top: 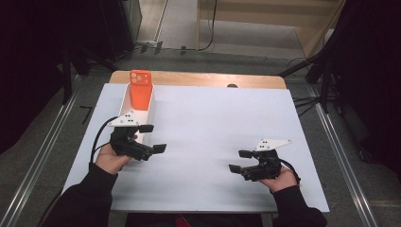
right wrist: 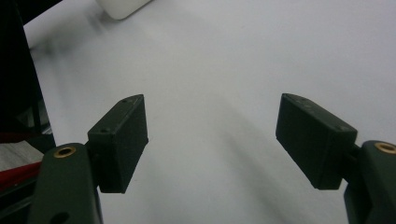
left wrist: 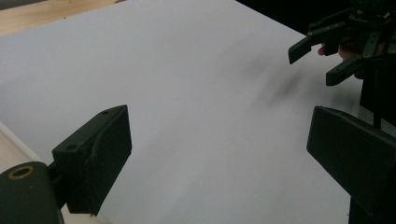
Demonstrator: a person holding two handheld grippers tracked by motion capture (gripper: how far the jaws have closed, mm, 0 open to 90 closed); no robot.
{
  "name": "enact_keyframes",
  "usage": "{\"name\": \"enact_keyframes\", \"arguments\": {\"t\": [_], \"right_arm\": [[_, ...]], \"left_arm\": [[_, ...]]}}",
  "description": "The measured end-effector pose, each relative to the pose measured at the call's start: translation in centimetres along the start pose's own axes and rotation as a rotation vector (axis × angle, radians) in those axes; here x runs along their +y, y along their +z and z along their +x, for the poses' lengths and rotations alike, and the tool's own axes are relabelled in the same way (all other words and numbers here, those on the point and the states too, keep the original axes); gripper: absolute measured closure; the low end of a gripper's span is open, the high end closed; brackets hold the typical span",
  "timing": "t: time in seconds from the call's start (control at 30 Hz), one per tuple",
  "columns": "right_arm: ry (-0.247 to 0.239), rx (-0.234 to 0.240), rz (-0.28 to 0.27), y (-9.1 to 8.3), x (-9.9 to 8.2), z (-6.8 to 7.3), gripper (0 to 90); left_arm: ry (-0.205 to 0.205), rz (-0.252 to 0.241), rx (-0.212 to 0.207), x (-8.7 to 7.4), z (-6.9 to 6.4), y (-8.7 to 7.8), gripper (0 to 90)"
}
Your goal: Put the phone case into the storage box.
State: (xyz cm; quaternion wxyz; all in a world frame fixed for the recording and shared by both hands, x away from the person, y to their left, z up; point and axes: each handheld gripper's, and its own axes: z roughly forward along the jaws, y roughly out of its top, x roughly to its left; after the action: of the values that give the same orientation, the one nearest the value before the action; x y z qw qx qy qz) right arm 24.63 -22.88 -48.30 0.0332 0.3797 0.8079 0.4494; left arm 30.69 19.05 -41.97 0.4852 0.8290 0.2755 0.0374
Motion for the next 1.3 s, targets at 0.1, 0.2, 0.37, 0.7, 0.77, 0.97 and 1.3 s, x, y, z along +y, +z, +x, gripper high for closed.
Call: {"name": "enact_keyframes", "arguments": {"t": [0.1, 0.2, 0.37, 0.7, 0.77, 0.97, 1.3], "right_arm": [[0.001, 0.000, 0.000, 0.0, 0.0, 0.0, 23.7], [0.001, -0.002, 0.001, 0.0, 0.0, 0.0, 23.7], [-0.004, -0.002, -0.002, 0.0, 0.0, 0.0, 23.7], [-0.008, -0.003, 0.000, -0.1, 0.0, 0.1, 23.7], [-0.008, -0.004, 0.001, -0.1, 0.0, 0.1, 23.7], [-0.006, -0.004, 0.002, 0.0, 0.0, 0.1, 23.7], [-0.007, -0.002, 0.002, 0.0, 0.0, 0.2, 23.7]], "left_arm": [[0.019, 0.008, 0.001, -0.3, -0.3, -0.1, 6.8], [0.030, 0.004, -0.003, -0.7, -0.6, -0.3, 6.8], [0.017, 0.004, -0.012, -1.4, -0.9, -0.5, 6.8], [0.004, 0.002, -0.036, -2.8, -1.9, -1.0, 6.8], [0.007, 0.008, -0.032, -3.0, -2.0, -1.0, 6.8], [0.022, 0.027, -0.020, -3.7, -2.3, -1.1, 6.8], [0.032, 0.059, -0.012, -5.1, -2.7, -1.0, 6.8]]}}
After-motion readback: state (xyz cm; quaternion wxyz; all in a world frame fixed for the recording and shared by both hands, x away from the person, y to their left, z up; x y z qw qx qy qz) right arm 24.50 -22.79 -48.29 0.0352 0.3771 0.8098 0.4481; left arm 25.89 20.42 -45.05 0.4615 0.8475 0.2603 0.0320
